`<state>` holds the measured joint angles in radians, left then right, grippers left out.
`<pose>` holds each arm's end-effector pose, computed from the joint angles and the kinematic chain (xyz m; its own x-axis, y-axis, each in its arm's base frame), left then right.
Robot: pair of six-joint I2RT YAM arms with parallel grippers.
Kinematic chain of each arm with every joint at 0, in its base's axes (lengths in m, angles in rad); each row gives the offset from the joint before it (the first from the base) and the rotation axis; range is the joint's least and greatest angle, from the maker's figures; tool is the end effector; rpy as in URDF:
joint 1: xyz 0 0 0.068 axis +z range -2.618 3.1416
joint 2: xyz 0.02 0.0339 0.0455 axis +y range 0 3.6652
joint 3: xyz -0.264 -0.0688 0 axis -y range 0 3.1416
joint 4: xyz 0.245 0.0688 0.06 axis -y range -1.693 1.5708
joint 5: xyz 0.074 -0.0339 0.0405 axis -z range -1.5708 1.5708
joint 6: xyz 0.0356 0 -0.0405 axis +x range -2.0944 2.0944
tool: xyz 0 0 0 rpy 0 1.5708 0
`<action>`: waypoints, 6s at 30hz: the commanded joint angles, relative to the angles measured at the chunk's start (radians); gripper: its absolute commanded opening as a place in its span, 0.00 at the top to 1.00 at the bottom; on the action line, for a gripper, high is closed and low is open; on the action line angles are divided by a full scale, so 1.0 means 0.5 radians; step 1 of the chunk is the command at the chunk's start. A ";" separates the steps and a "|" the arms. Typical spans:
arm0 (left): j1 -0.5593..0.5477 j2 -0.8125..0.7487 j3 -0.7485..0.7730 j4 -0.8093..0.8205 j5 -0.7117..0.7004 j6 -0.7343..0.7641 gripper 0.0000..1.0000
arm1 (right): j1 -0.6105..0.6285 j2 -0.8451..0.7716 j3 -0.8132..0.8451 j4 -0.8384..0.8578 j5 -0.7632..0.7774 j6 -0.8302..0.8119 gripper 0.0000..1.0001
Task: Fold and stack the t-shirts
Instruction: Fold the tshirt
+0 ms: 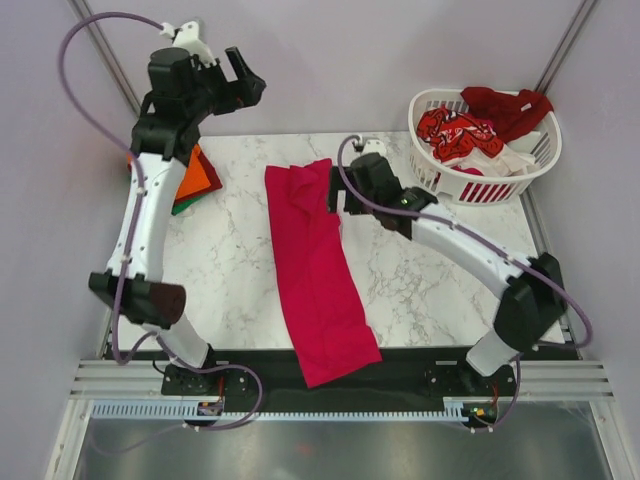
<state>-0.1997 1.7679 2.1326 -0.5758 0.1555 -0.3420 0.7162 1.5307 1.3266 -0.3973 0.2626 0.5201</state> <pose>0.3772 -0.0820 0.4930 -0.3090 -0.2755 -0.9103 0.2556 0.8979 -0.3585 0.2707 0.2234 0.3251 -0.6052 0.1095 -0.7885 -0.1980 0.9387 0.2823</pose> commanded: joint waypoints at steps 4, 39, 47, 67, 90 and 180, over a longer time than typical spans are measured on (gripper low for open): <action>-0.073 -0.737 -0.956 -0.211 -0.038 -0.037 0.00 | -0.377 0.940 0.803 0.077 -0.625 -0.148 0.03; -0.079 -2.312 -2.661 -0.195 0.186 -0.138 0.00 | -0.711 2.298 2.043 0.353 -0.427 0.178 1.00; -0.082 -2.303 -2.661 -0.189 0.162 -0.141 0.00 | -0.754 2.381 2.096 0.316 -0.197 0.138 0.92; -0.220 -1.843 -2.734 -0.165 0.057 -0.454 0.09 | -0.629 0.873 0.684 0.243 -0.476 -0.169 0.02; -1.110 -1.707 -3.434 0.292 -0.204 -1.221 0.25 | 0.343 -1.064 -1.825 0.230 -0.660 0.779 0.34; -0.960 -0.548 -1.517 -0.557 -0.572 -0.773 0.98 | -0.098 -0.116 -0.046 -0.555 -0.001 -0.018 1.00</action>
<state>-0.7067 1.4460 1.3109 -0.8429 -0.1455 -0.8165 0.6857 1.4212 1.2449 -0.7059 0.2901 0.5758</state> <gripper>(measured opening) 0.037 0.010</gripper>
